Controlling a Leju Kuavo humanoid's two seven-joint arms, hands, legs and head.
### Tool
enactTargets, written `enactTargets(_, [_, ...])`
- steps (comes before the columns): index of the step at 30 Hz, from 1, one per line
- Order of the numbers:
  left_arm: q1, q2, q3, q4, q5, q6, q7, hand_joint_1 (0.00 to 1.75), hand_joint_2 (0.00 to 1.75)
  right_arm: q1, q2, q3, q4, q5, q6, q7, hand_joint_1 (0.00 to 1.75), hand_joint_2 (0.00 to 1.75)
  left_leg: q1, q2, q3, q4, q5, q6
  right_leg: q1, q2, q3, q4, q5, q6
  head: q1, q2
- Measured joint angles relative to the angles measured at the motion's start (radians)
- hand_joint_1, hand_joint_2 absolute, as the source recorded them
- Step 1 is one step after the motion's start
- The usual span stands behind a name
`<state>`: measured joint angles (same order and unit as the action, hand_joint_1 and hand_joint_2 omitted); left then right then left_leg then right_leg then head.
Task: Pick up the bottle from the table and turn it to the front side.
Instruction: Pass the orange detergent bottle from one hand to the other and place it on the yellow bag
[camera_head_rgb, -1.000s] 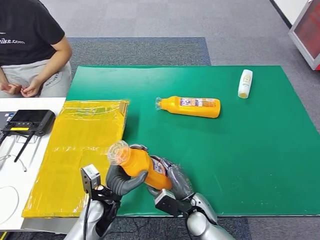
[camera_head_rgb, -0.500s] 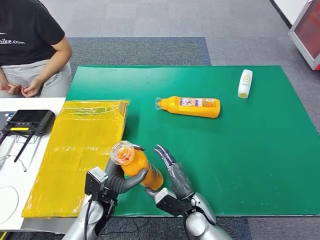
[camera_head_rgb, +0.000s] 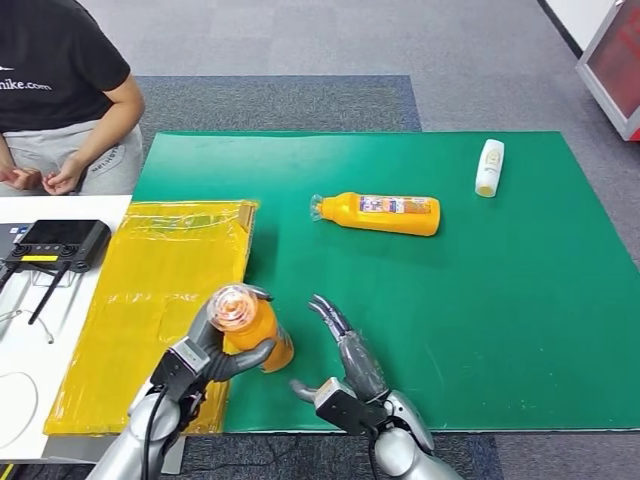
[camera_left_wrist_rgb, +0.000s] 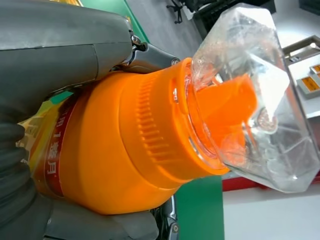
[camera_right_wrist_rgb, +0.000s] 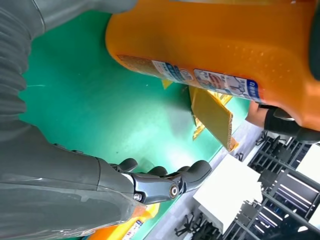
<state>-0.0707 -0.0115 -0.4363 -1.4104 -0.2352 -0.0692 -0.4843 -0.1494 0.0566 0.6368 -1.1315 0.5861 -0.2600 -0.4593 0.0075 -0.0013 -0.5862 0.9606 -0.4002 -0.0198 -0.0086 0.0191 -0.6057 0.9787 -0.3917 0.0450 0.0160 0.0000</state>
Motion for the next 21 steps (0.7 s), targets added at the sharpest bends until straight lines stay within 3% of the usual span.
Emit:
enactTargets(7, [0.014,0.024,0.012,-0.035,-0.001,-0.041,0.010,1.75,1.75,0.011,0.001,-0.009,0.000,-0.003,0.004,0.000,0.00,1.75,0.000,0.000,0.000,0.000,0.000,-0.001,0.000,0.000,0.000,0.000,0.000,0.000,0.000,0.000])
enactTargets(16, [0.007,0.135,0.016,-0.099,-0.104,-0.041,0.041,1.75,1.75,0.027,0.002,-0.024,0.002,-0.004,0.004,-0.001,0.00,1.75,0.000,0.000,0.001,0.000,0.001,-0.002,0.000,0.000,0.000,0.001,0.000,-0.002,0.000,0.000])
enactTargets(21, [0.005,0.172,0.031,-0.128,-0.147,-0.022,0.048,1.75,1.75,0.035,0.008,-0.028,0.007,0.001,0.002,-0.002,0.00,1.75,0.000,0.000,0.003,0.000,0.001,-0.005,0.000,0.002,-0.001,0.002,0.002,-0.004,0.000,0.000])
